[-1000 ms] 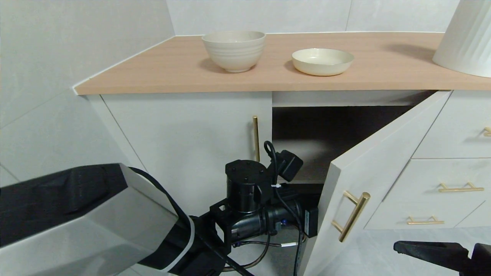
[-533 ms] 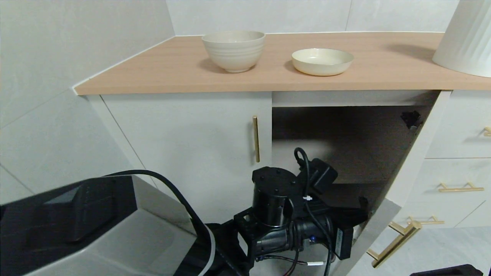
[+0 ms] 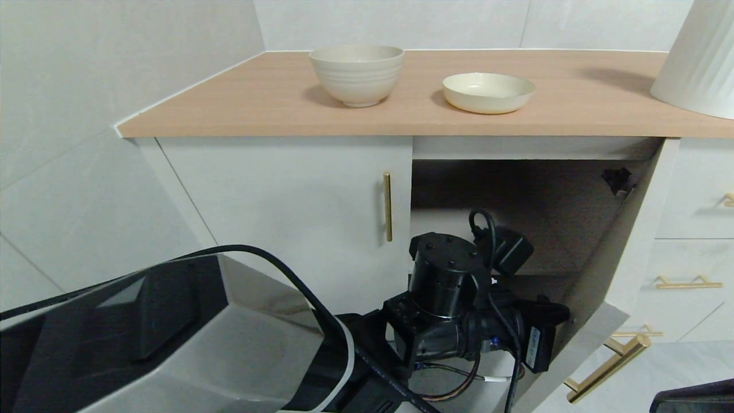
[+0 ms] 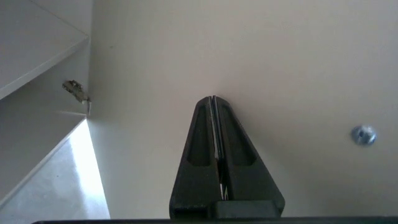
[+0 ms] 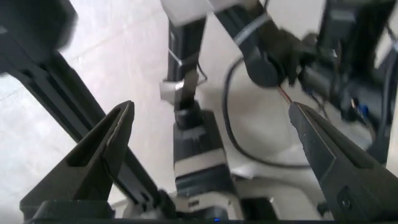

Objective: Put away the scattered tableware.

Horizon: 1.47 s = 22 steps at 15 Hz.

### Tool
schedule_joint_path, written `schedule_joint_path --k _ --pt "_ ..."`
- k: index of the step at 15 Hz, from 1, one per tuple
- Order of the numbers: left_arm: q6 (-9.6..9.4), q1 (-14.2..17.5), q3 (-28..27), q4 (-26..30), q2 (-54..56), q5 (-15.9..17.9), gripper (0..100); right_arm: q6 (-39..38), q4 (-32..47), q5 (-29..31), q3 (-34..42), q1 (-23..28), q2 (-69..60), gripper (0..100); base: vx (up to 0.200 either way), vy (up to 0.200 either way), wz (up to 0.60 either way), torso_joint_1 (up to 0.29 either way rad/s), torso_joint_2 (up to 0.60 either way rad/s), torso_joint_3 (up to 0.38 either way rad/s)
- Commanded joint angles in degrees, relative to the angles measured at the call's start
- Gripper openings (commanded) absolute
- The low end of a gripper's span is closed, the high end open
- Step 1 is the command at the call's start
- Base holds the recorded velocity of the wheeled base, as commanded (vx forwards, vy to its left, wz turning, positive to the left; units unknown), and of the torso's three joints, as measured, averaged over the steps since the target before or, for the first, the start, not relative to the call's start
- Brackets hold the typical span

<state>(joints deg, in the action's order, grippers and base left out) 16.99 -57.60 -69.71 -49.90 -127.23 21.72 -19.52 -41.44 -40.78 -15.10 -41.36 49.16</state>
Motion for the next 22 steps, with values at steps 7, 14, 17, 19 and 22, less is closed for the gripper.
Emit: schedule_joint_path --k 7,14,17,19,22 --pt "0.14 -1.9 11.9 -1.4 7.2 -3.8 0 -0.1 3.6 0.3 0.0 0.6 -3.5 100 0.0 0.0 0.0 0.0 0.0 0.0" --pt "0.23 -1.4 6.2 1.2 3.4 -2.6 0 -0.1 4.3 0.3 0.0 0.6 -3.5 100 -0.114 0.0 0.0 0.005 0.0 0.001" --pt "0.23 -1.6 7.4 0.7 4.7 -2.9 0 -0.1 4.3 0.3 -0.6 0.5 -2.9 100 -0.067 0.0 0.0 0.004 0.0 0.001" --pt "0.14 0.0 9.9 0.4 8.5 -2.9 0 -0.1 4.3 0.3 -1.3 0.6 -0.2 100 0.0 0.0 0.0 0.0 0.0 0.0" --pt "-0.21 4.1 13.3 0.6 13.4 -3.2 0 0.0 4.2 4.4 -4.5 1.4 9.5 100 0.0 0.0 0.0 0.0 0.0 0.0"
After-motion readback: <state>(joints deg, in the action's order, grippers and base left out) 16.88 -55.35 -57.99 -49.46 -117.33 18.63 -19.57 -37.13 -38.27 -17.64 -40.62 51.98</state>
